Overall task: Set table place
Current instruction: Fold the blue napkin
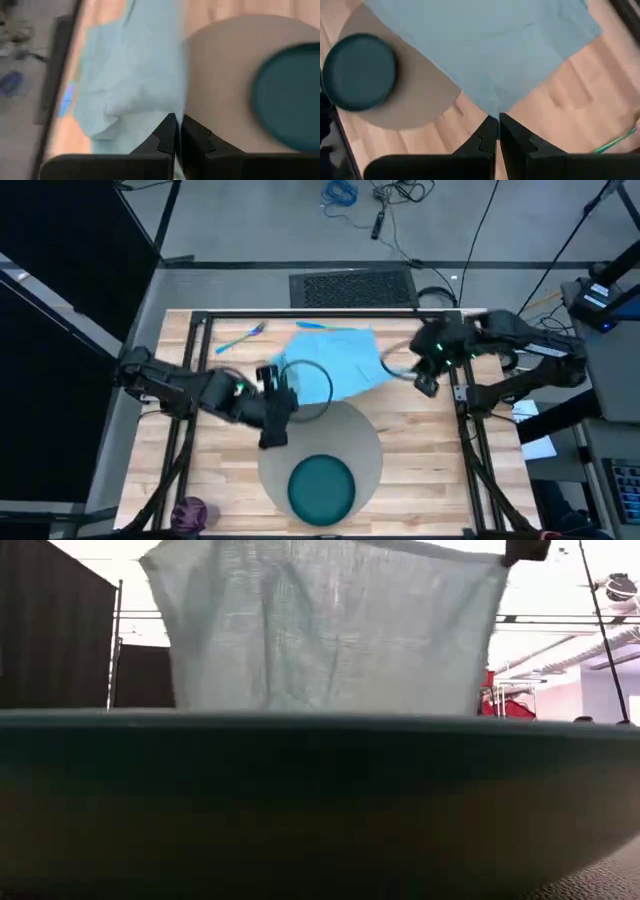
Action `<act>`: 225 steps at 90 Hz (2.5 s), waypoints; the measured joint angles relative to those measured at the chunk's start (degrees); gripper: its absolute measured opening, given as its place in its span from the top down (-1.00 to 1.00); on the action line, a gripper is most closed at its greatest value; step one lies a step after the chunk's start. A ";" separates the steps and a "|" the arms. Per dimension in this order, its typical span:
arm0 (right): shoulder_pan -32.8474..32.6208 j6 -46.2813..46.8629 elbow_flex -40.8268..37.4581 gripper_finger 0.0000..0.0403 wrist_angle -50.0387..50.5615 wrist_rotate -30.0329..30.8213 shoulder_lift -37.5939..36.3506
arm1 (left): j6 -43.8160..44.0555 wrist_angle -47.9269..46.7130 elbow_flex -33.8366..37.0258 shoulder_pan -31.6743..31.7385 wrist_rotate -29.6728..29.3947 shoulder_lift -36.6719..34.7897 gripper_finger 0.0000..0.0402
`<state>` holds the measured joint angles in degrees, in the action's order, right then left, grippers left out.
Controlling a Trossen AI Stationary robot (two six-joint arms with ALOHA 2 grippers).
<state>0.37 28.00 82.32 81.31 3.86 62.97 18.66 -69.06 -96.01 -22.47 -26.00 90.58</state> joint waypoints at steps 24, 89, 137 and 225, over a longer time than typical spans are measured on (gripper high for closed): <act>-13.74 9.02 -4.98 1.00 -8.49 3.87 -5.02 | 0.52 6.18 0.00 -3.34 -1.73 0.23 1.00; -40.56 35.70 -4.98 1.00 -0.95 12.71 3.33 | 7.95 4.03 -0.09 -7.11 4.15 3.60 1.00; -44.01 42.98 -4.98 1.00 4.87 15.61 3.89 | 8.47 0.93 -0.20 -6.35 4.34 5.38 1.00; -20.27 23.44 -4.98 1.00 7.79 16.53 6.28 | 4.53 -5.13 -0.22 -1.63 -3.41 5.30 1.00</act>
<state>-19.90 51.44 77.34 89.10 20.39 69.25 23.20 -74.19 -96.23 -24.10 -29.41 95.88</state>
